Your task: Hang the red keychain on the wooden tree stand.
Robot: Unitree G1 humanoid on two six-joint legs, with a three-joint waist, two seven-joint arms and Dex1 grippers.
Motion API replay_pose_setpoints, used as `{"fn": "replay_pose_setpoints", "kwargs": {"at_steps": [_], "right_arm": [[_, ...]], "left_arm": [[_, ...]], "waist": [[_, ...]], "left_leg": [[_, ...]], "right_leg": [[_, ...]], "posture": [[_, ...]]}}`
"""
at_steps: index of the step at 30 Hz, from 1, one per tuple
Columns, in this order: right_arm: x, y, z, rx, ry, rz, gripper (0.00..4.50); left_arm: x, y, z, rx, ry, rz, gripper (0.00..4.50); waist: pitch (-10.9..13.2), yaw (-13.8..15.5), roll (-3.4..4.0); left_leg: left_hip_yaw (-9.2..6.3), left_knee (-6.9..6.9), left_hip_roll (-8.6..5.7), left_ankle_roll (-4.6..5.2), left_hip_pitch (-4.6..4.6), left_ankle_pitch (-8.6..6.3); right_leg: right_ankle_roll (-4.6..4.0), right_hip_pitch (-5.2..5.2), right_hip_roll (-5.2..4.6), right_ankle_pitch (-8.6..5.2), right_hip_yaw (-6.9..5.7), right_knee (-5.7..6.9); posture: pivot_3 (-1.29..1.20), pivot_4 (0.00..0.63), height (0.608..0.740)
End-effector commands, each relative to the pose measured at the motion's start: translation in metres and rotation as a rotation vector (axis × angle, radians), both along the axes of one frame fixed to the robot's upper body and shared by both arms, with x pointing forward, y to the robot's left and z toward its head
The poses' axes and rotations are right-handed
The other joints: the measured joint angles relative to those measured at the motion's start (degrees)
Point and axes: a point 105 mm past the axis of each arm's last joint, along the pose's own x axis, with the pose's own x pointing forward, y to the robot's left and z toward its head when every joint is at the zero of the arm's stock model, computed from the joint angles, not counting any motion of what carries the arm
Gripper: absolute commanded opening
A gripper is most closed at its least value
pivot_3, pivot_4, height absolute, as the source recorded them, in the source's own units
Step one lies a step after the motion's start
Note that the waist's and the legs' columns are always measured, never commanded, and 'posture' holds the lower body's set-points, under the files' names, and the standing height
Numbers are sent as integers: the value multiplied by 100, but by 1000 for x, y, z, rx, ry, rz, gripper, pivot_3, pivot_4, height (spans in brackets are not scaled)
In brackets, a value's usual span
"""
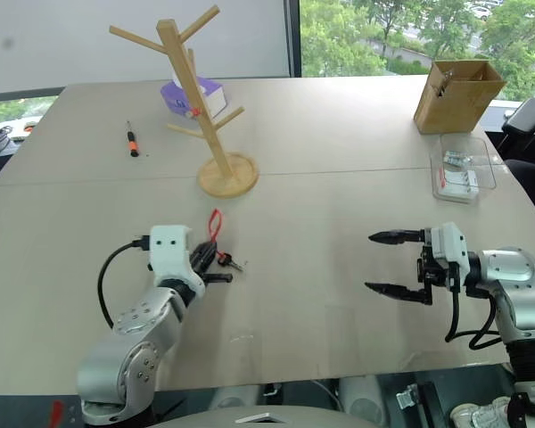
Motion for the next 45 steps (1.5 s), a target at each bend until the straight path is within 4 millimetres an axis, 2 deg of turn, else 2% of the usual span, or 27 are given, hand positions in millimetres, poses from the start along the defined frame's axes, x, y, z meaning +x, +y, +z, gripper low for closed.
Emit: {"fn": "replay_pose_setpoints", "kwargs": {"at_steps": [1, 4, 8, 11, 14, 20, 25, 32, 40, 45], "right_arm": [[6, 1, 61, 136, -65, -25, 4500], [9, 5, 88, 197, -67, -33, 4500], [17, 13, 120, 235, -91, -33, 4500], [21, 16, 135, 244, -111, -34, 4500], [24, 17, 143, 235, -139, -36, 4500], [28, 17, 145, 208, -144, -25, 4500], [31, 17, 145, 193, -142, -18, 4500], [33, 18, 145, 185, -150, -11, 4500], [32, 18, 146, 184, -157, -7, 4500], [31, 17, 145, 187, -157, -9, 4500]], "left_arm": [[-18, -9, 67, 30, -406, -128, 74], [-20, -13, 79, 24, -493, -144, 74], [-7, -28, 99, 51, -586, -181, 74], [4, -33, 115, 52, -638, -173, 74], [16, -30, 130, 64, -677, -137, 74], [30, -18, 139, 69, -683, -53, 74], [39, -7, 129, 79, -626, 15, 74], [49, -8, 113, 99, -555, 9, 74], [48, -13, 112, 88, -565, -11, 74], [35, -14, 122, 46, -637, -4, 74]], "waist": [[2, -1, 2], [1, 25, 1], [2, 44, -1], [2, 28, -4], [2, 18, -6], [3, 8, -8], [5, 8, -10], [5, 8, -11], [6, 9, -12], [7, 6, -12]], "left_leg": [[4, 0, 2, -1, 0, 0], [1, 0, 1, 0, -3, -1], [-7, 0, -5, 1, -9, 0], [-5, 1, -8, 3, -10, 1], [-5, -2, -12, 3, -10, 0], [-3, -7, -16, 3, -13, 0], [-4, -7, -14, 3, -11, 0], [-6, -6, -13, 2, -11, 0], [-5, -7, -10, 2, -12, 0], [-5, -7, -7, 2, -12, 0]], "right_leg": [[-2, -2, -2, 1, 3, 0], [-6, 1, -10, 2, 3, -7], [-5, 1, -7, 2, -4, -9], [-2, 1, -2, 4, -5, -8], [18, 2, 2, 15, -5, -10], [19, 1, 3, 16, -5, -15], [21, 1, 3, 16, -9, -12], [21, 1, 3, 16, -10, -11], [20, 1, 2, 16, -9, -12], [20, 1, 2, 16, -8, -12]], "posture": [[0, 150, 740], [0, 150, 740], [0, 150, 740], [0, 150, 740], [0, 150, 740], [0, 150, 740], [0, 150, 740], [0, 150, 740], [0, 150, 740], [0, 150, 740]]}}
